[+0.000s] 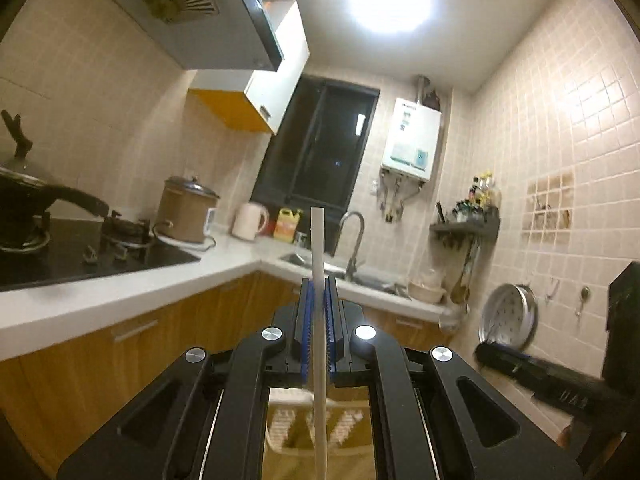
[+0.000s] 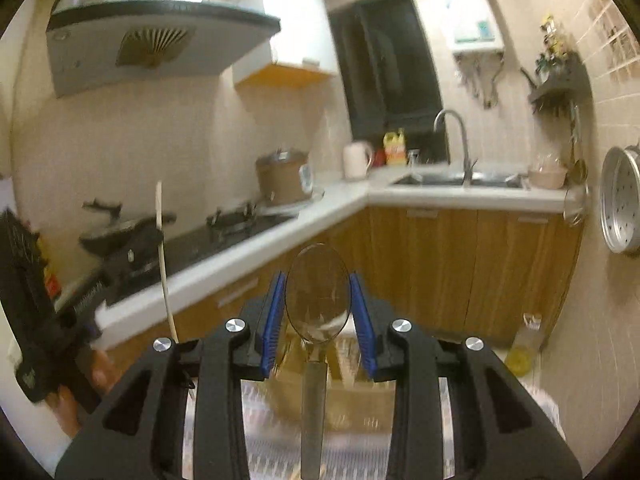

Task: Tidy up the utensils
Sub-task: 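Lift the chopstick and spoon and carry both grippers over the basket, then open the left gripper to drop the chopstick while the right gripper releases the spoon into the basket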

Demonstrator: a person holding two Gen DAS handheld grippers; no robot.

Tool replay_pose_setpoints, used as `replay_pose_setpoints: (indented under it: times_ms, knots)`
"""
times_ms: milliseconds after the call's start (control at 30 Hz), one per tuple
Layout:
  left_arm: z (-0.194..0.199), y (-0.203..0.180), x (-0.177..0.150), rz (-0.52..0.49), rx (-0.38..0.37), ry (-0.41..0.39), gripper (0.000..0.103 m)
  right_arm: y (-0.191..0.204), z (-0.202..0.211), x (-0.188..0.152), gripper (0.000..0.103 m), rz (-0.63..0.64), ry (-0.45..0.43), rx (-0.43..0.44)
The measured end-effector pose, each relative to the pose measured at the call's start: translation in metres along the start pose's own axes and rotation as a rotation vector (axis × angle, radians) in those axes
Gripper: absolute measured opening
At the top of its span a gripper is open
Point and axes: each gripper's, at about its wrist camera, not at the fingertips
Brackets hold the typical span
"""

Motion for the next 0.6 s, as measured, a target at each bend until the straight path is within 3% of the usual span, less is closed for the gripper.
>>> replay_pose_setpoints:
  times_ms: [167,333,467,600]
  knots:
    - [-0.029,0.001,-0.005,-0.020,0.052,-0.063,0.004,-0.016,-0.019,0.022,0.030,-0.049,-0.095,-0.021]
    - [-0.052,0.005,-0.017,-0.019,0.059,-0.073,0.004,-0.028,-0.033,0.029,0.030,-0.017,-0.191,-0.139]
    - [-0.059,0.000,-0.030,-0.051,0.084,-0.107,0.004,-0.048,-0.047,0.017,0.030,-0.017,-0.184,-0.175]
    - [-0.068,0.000,-0.045,-0.055,0.106,-0.092,0.004,-0.055,-0.060,0.001,0.030,0.015,-0.170,-0.225]
Point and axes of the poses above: each gripper's, at about its wrist camera, not at the fingertips, and z roughly against the way its jaws point, y to its left, x to its top, and after that the axes turned 9 degrees about x, right-handed
